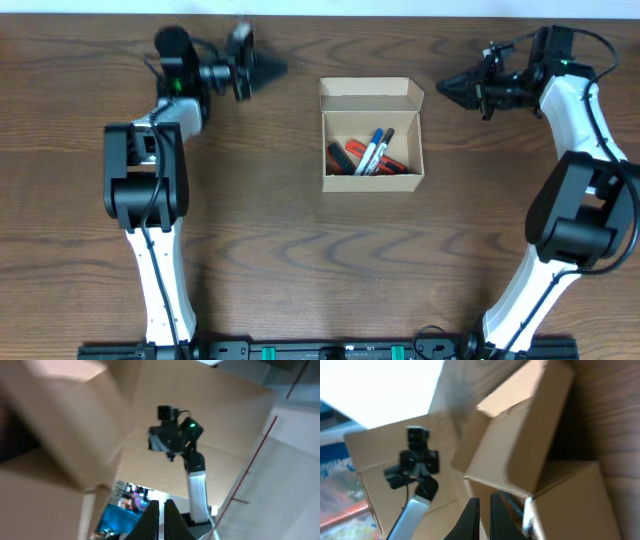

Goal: Pack container

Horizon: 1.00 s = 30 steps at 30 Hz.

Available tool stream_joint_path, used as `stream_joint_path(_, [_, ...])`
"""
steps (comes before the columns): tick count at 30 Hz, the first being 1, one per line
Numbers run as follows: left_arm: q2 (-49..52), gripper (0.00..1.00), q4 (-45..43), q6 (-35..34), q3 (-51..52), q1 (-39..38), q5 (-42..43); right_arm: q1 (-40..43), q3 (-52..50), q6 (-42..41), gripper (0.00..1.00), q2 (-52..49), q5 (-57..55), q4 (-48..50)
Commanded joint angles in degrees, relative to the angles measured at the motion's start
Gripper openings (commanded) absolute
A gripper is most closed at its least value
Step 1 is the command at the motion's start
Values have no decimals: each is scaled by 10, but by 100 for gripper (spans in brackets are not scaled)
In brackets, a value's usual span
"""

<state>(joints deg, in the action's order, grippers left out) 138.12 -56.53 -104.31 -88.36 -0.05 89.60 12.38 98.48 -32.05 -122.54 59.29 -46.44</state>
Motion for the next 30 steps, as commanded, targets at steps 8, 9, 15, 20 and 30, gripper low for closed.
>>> stream_joint_path(8, [-4,6,145,256,43,-7,-6,4,0,5,2,-30,-30,3])
stream_joint_path(9, [-4,6,158,284,43,-7,-5,4,0,7,2,-30,-29,3])
stream_joint_path(15, [-4,6,76,366,41,-7,11,5,0,19,2,-30,-1,1])
stream_joint_path(20, [-4,6,52,395,41,7,11,4,0,21,2,-30,1,-11])
stream_joint_path(30, [-4,25,130,445,42,12,11,4,0,22,1,-30,-10,-25])
